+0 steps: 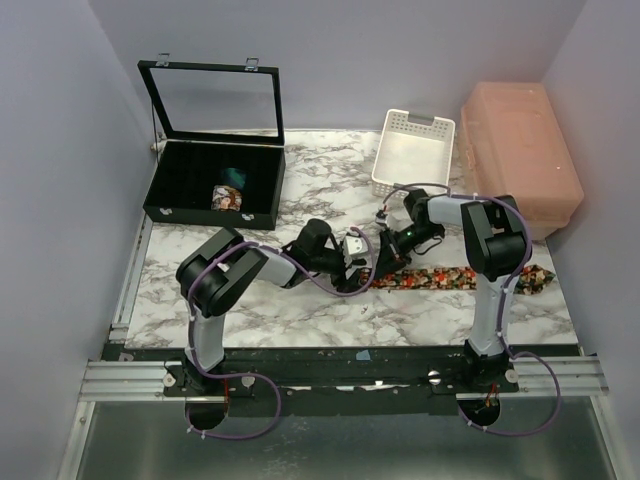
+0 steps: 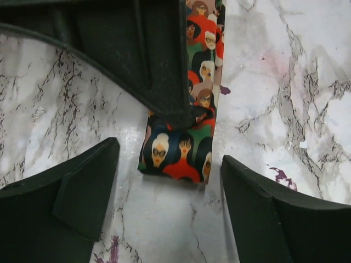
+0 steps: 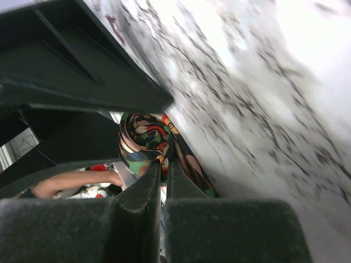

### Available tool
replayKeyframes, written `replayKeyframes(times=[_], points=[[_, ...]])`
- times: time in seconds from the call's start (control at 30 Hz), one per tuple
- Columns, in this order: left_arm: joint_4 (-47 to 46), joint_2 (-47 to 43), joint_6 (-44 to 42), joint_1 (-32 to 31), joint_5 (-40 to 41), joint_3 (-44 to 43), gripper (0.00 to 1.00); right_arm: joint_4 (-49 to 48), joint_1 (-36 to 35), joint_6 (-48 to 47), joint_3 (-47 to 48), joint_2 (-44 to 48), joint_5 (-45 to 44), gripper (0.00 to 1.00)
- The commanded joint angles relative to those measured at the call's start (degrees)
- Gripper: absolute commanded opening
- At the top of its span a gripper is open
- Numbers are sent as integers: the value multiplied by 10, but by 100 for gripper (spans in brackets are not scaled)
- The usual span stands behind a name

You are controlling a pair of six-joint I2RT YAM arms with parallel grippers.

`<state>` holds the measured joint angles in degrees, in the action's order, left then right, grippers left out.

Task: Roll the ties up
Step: Roll the tie at the center of the board.

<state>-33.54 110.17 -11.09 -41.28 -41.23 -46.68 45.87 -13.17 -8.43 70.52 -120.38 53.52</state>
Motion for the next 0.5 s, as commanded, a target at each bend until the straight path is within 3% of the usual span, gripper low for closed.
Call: replayKeyframes(times=[0.0,0.1,0.2,0.3,0.4,0.47], points=[[-14,19,9,-3,4,10,71,-90,-27,-72,10,-42,-91,1],[31,21,-15,-6,18,5,45,-91,-31,-80,20,-46,-83,2],[68,17,-42,-10,41,5,30,-82,-31,-92,23,-29,-82,5],[94,12,-55,-15,65,1,25,-80,-26,-96,4,37,-91,20],[111,8,-67,-19,78,-4,24,-107,-15,-79,-29,131,-116,47],[119,4,-75,-20,81,-4,24,-123,-5,-74,-48,198,-137,54]])
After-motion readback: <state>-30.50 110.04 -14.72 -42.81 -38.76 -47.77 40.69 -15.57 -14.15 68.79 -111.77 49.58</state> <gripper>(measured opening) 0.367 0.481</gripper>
